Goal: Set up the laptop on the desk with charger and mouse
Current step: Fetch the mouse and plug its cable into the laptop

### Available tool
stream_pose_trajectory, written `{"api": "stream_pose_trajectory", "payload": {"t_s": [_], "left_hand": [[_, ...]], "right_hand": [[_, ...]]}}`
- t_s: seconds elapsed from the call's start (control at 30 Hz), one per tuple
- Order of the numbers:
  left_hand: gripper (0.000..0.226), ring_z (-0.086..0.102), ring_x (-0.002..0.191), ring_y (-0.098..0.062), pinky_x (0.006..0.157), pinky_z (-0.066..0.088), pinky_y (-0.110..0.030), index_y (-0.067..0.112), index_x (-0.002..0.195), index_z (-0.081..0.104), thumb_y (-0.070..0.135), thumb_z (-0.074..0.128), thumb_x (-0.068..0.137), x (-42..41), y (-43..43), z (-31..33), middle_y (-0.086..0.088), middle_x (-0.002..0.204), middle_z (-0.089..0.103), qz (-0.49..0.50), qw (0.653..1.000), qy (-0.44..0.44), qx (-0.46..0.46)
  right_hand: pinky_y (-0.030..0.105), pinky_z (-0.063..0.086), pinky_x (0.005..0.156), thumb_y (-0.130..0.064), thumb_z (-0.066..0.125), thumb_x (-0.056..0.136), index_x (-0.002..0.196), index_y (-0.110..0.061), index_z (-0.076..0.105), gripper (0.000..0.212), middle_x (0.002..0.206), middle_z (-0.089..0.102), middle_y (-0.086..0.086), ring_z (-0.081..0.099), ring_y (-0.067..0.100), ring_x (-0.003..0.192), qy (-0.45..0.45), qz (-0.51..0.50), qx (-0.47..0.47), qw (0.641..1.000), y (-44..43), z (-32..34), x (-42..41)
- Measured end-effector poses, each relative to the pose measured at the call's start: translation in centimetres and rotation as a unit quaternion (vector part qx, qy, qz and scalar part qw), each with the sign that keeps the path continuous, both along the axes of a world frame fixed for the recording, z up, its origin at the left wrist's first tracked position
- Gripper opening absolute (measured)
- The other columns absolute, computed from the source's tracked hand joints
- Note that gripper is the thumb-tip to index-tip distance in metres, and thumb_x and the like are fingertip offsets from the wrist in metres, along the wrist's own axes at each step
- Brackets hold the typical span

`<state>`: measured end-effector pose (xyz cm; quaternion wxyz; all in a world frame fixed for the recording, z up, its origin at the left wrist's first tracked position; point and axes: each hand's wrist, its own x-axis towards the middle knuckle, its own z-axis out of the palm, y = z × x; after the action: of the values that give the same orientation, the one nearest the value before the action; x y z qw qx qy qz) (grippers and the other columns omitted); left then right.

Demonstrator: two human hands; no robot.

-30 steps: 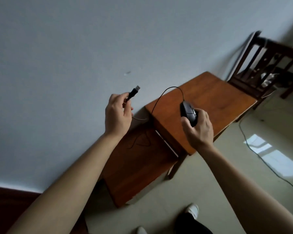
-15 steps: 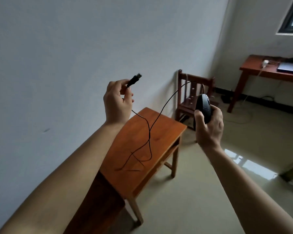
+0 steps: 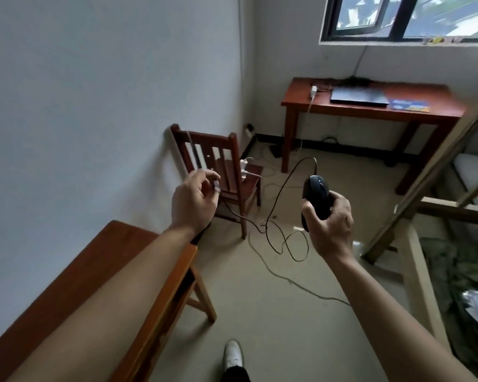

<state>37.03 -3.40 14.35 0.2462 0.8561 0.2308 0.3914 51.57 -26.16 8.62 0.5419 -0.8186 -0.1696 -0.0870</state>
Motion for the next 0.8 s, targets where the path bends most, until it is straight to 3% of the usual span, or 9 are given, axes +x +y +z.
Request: {"api": "stream_pose_trajectory", "payload": {"t_s": [0.13,0.23,0.3,0.37,0.47,0.6,0.67,0.8], "left_hand": [[0.012,0.063,0.058,-0.001,0.063,0.057,-0.033,0.034,0.088,0.056,0.022,0.059,0.088,10.8,4.2,-1.5,0.013,0.067,0.067,-0.064,0.991,0.037,-0.113],[0.018,0.068,0.055,-0.012,0.063,0.06,-0.043,0.034,0.089,0.053,0.017,0.053,0.093,20.5,7.1,-0.4,0.011,0.074,0.073,-0.143,0.971,0.042,-0.185],[0.026,0.069,0.063,-0.015,0.064,0.06,-0.047,0.039,0.09,0.052,0.014,0.048,0.096,26.3,8.2,1.3,0.006,0.081,0.073,-0.198,0.964,0.047,-0.173],[0.026,0.068,0.069,-0.013,0.065,0.059,-0.041,0.038,0.094,0.056,0.017,0.041,0.096,31.1,8.4,2.8,0.005,0.087,0.072,-0.233,0.956,0.043,-0.171],[0.027,0.064,0.06,-0.004,0.051,0.052,-0.025,0.02,0.096,0.064,0.023,0.038,0.099,40.0,7.8,4.0,0.004,0.079,0.071,-0.263,0.941,-0.002,-0.212],[0.016,0.058,0.053,-0.006,0.044,0.048,-0.031,0.02,0.094,0.066,0.021,0.051,0.099,50.7,6.8,2.9,-0.006,0.076,0.069,-0.278,0.941,-0.002,-0.193],[0.015,0.056,0.051,-0.006,0.042,0.046,-0.025,0.02,0.095,0.066,0.011,0.055,0.095,56.9,6.4,1.9,-0.009,0.074,0.068,-0.283,0.943,0.004,-0.177],[0.023,0.057,0.049,-0.003,0.043,0.047,-0.019,0.024,0.096,0.067,0.005,0.054,0.095,67.3,5.4,2.2,0.002,0.067,0.065,-0.283,0.946,0.008,-0.155]], "right_hand": [[0.029,0.044,0.074,-0.065,0.06,0.071,0.114,-0.027,0.056,0.057,0.104,0.05,-0.009,0.051,0.002,0.084,0.004,-0.04,-0.015,0.999,2.9,-0.3,9.0],[0.027,0.043,0.074,-0.068,0.06,0.07,0.114,-0.027,0.057,0.06,0.106,0.052,-0.009,0.055,0.009,0.088,0.004,-0.089,-0.019,0.996,4.8,1.9,16.7],[0.021,0.04,0.069,-0.069,0.06,0.07,0.115,-0.028,0.057,0.061,0.105,0.052,-0.009,0.054,0.008,0.085,-0.014,-0.117,-0.027,0.993,5.3,3.5,21.2],[0.024,0.041,0.068,-0.07,0.06,0.071,0.117,-0.026,0.056,0.064,0.106,0.051,-0.008,0.053,0.01,0.085,-0.028,-0.137,-0.028,0.99,5.1,4.7,24.9],[0.018,0.039,0.066,-0.071,0.058,0.071,0.114,-0.03,0.054,0.06,0.107,0.051,-0.008,0.052,0.005,0.082,-0.025,-0.175,-0.016,0.984,4.2,5.3,31.4],[0.01,0.034,0.068,-0.072,0.058,0.069,0.109,-0.035,0.052,0.056,0.108,0.054,-0.008,0.051,-0.004,0.084,-0.011,-0.211,0.018,0.977,3.0,4.4,40.5],[0.013,0.037,0.069,-0.072,0.059,0.069,0.112,-0.03,0.055,0.06,0.109,0.054,-0.008,0.051,-0.001,0.085,-0.009,-0.22,0.024,0.975,2.4,3.8,46.2],[0.027,0.046,0.081,-0.074,0.06,0.067,0.118,-0.022,0.059,0.072,0.114,0.056,-0.003,0.056,0.012,0.097,0.0,-0.207,0.043,0.977,1.7,4.1,57.2]]}}
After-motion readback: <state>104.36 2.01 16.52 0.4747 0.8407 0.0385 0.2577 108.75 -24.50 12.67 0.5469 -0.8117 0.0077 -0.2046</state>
